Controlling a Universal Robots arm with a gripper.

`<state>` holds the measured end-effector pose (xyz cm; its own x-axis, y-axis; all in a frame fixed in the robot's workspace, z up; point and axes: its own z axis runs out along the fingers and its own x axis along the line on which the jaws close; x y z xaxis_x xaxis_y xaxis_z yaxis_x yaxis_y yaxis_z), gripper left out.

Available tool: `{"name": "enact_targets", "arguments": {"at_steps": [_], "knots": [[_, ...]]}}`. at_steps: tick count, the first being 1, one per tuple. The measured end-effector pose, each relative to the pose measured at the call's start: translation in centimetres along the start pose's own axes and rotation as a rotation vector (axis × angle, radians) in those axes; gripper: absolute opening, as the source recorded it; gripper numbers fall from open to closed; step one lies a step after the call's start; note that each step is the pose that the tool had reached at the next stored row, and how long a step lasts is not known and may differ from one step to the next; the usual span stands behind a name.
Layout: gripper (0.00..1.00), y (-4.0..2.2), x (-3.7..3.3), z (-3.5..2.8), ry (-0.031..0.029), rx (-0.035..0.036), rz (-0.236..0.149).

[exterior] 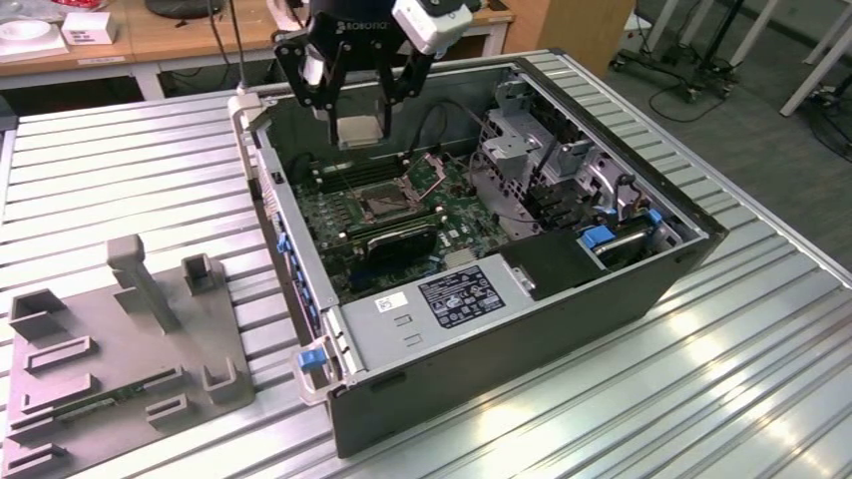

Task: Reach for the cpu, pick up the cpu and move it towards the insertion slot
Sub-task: 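Pick up the cpu and move it towards the insertion slot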

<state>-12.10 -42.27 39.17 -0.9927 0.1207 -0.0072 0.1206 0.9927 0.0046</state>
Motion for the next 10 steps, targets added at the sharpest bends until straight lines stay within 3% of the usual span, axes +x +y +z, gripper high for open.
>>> {"name": "enact_targets", "arguments": {"at_steps": [2,3,5,7,10], "knots": [[0.55,0.53,0.06,0.07,0.0001,0.0002,0.0],[0.55,1.83,0.22,0.23,0.0001,0.0001,0.0],[0.55,2.35,0.28,0.3,0.0,0.0,0.0],[0.55,3.43,0.25,0.38,0.0002,0.0,0.0],[0.55,3.55,0.0,0.39,0.001,0.0001,0.0]]}}
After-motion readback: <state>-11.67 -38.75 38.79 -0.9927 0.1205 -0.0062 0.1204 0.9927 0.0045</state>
